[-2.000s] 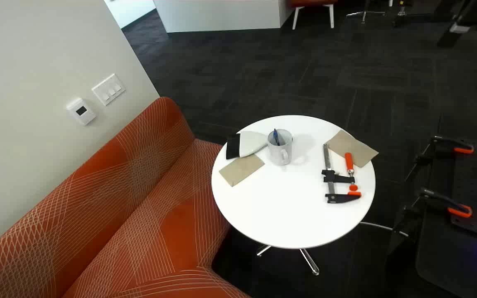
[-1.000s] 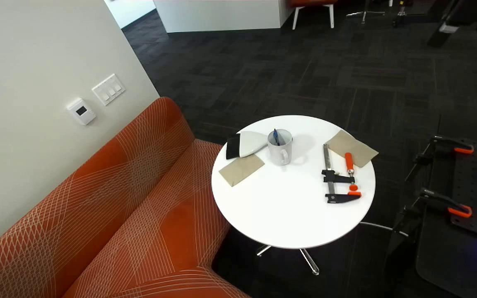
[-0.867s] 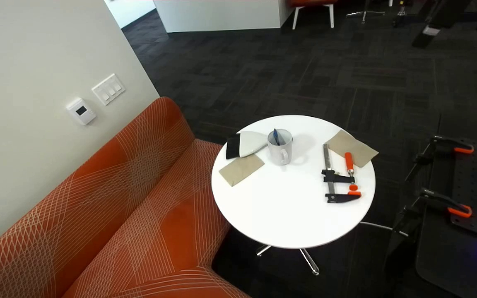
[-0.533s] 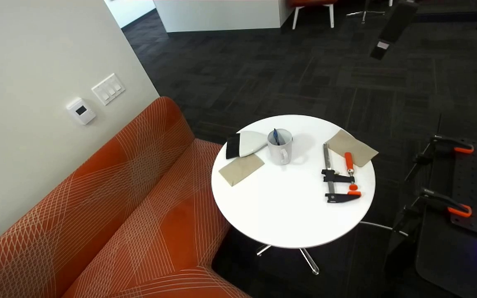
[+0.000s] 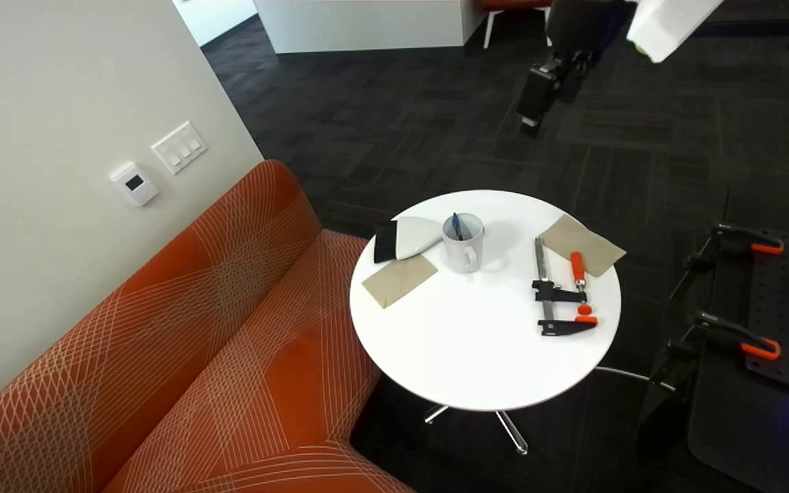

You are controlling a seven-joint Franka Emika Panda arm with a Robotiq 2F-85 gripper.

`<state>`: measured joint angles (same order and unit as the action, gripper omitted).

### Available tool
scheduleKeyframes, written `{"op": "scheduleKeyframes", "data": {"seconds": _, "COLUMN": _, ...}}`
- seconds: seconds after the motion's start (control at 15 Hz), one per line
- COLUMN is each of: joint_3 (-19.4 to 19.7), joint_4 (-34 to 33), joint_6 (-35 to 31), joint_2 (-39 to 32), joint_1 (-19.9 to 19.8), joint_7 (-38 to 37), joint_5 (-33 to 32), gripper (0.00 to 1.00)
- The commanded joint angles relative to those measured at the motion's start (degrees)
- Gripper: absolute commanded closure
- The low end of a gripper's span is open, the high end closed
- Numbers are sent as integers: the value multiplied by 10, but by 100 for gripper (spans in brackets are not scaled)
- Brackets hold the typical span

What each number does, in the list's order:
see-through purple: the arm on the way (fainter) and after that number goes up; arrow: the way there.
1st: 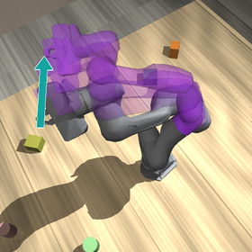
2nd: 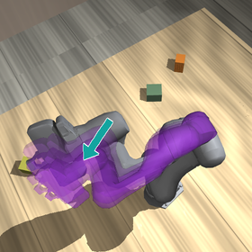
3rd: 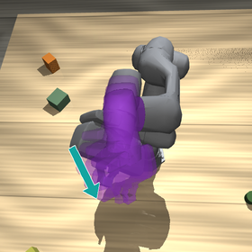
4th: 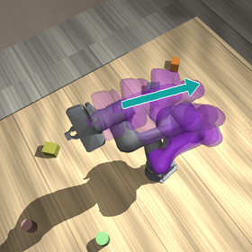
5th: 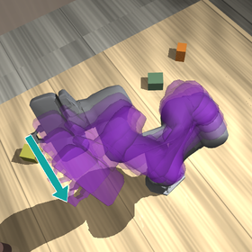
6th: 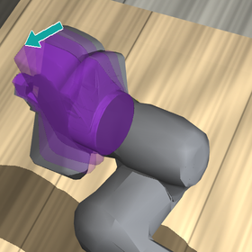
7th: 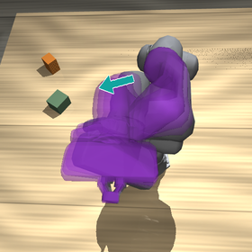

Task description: Take the pen out of the light grey mug and put it on the table

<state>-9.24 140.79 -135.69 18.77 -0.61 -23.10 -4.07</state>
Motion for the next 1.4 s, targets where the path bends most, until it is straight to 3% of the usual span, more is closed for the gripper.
{"op": "scheduleKeyframes", "data": {"seconds": 0.0, "joint_3": -20, "joint_4": -77, "joint_6": -8, "joint_2": -102, "joint_1": -18, "joint_7": -92, "joint_5": -43, "gripper": 0}}
{"op": "scheduleKeyframes", "data": {"seconds": 0.33, "joint_3": 7, "joint_4": -145, "joint_6": -10, "joint_2": -204, "joint_1": 1, "joint_7": -195, "joint_5": -106, "gripper": 0}}
{"op": "scheduleKeyframes", "data": {"seconds": 0.67, "joint_3": 39, "joint_4": -183, "joint_6": -40, "joint_2": -280, "joint_1": 28, "joint_7": -208, "joint_5": -104, "gripper": 0}}
{"op": "scheduleKeyframes", "data": {"seconds": 1.33, "joint_3": 61, "joint_4": -179, "joint_6": -56, "joint_2": -292, "joint_1": 49, "joint_7": -190, "joint_5": -96, "gripper": 0}}
